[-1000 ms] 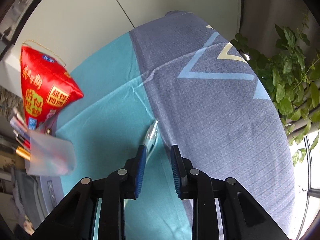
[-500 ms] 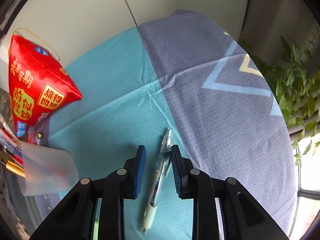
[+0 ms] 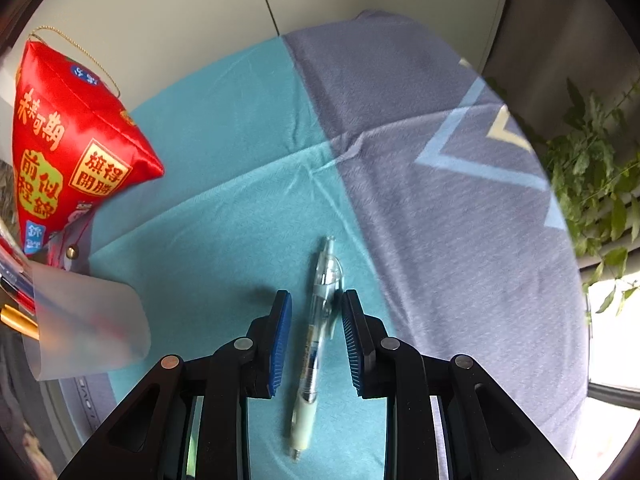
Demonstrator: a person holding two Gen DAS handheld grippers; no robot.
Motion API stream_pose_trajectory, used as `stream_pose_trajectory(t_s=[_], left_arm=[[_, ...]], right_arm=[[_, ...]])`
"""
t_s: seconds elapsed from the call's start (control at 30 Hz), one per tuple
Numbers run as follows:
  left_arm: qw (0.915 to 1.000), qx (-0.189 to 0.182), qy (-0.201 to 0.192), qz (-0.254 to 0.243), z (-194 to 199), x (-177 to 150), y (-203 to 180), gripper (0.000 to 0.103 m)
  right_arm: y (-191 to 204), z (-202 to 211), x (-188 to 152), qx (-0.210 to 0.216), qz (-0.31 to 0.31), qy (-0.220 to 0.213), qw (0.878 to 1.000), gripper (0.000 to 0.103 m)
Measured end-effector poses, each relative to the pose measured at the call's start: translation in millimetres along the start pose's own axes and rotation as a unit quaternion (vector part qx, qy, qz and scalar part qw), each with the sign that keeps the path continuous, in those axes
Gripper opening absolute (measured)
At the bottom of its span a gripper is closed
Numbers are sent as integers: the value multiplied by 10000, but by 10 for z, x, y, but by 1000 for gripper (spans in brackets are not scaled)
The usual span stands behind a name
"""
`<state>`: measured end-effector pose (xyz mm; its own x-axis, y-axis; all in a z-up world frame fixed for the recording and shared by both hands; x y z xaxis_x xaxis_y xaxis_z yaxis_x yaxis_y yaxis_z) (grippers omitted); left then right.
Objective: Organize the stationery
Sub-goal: 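Close the left gripper on the green highlighter while the right grips the clear pen, then carry the green highlighter and clear pen up to the frosted cup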
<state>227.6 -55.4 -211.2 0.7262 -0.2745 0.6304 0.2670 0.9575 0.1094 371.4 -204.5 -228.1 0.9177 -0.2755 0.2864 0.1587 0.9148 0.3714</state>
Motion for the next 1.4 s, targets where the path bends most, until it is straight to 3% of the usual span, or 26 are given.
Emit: stream_pose_trajectory(t_s=[0.13, 0.2, 0.27, 0.67, 1.0, 1.4], left_arm=[[10000, 12, -10, -54, 49, -25, -45, 31], [10000, 5, -8, -64, 72, -49, -39, 31], [10000, 9, 10, -43, 65, -75, -18, 31], [9999, 51, 114, -29, 15, 59, -30, 31], [9997, 149, 195, -82, -67, 64, -69, 31], [9992, 168, 301, -183, -216, 111, -207, 31]], right_arm=[[71, -12, 50, -110, 110, -47, 9999, 30], [152, -26, 53, -139, 345, 1, 9993, 17], [213, -21, 30, -13, 453, -1, 9990, 17], [398, 1005, -300, 553, 1163, -1129, 9852, 17], [507, 1406, -529, 766, 1511, -1668, 9713, 16], [412, 1448, -708, 769, 1636, -1666, 9693, 16]])
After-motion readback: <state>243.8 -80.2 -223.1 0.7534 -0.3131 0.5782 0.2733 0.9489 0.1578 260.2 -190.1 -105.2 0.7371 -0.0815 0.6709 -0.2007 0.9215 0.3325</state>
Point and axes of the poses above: each gripper's, at about its wrist camera, not at the fingertips, and z roughly against the way its jaws point, y to its left, x to its top, the point moved 6 cm from there along -z, roughly the way its jaws point, and after that the axes turned 12 degrees about x, right-handed, at the moved point
